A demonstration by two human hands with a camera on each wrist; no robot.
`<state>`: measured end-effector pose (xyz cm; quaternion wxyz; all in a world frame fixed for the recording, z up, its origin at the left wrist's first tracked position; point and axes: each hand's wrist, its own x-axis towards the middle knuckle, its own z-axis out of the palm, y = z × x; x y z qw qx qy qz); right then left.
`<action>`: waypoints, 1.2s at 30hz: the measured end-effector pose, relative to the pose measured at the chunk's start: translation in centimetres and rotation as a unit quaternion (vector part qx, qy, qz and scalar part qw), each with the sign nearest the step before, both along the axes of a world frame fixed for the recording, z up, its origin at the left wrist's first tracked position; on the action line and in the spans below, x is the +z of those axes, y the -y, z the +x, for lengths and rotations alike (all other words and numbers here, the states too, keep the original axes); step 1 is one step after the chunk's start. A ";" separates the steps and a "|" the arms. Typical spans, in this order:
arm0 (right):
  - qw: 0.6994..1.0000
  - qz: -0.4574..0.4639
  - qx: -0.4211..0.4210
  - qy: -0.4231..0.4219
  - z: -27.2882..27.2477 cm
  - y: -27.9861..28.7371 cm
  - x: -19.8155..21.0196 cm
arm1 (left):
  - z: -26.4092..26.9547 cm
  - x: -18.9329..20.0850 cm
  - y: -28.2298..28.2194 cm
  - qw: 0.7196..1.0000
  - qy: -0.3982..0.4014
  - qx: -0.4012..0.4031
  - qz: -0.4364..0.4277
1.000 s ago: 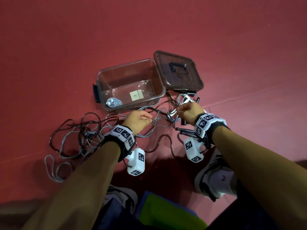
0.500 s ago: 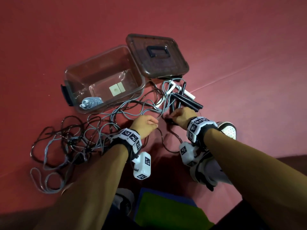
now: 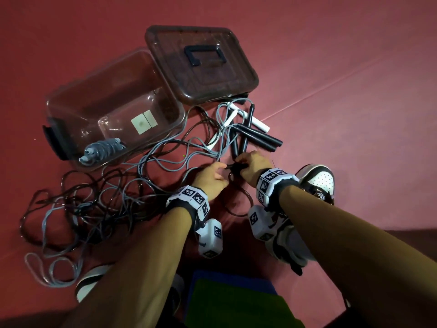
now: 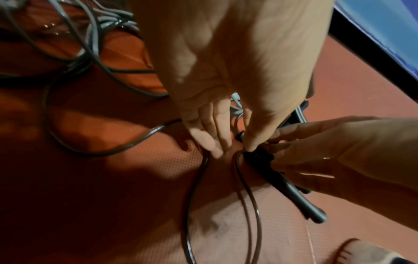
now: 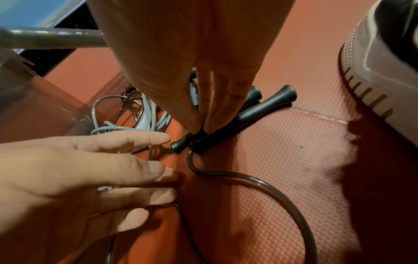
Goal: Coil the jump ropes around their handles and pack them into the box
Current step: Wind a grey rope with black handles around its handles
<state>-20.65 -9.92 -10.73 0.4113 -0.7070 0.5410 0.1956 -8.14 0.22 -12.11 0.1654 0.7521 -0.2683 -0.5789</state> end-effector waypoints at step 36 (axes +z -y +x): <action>0.990 0.028 0.135 -0.020 0.3 -1.2 -0.9 | -0.3 -3.5 -0.8 0.996 -0.053 0.062 0.024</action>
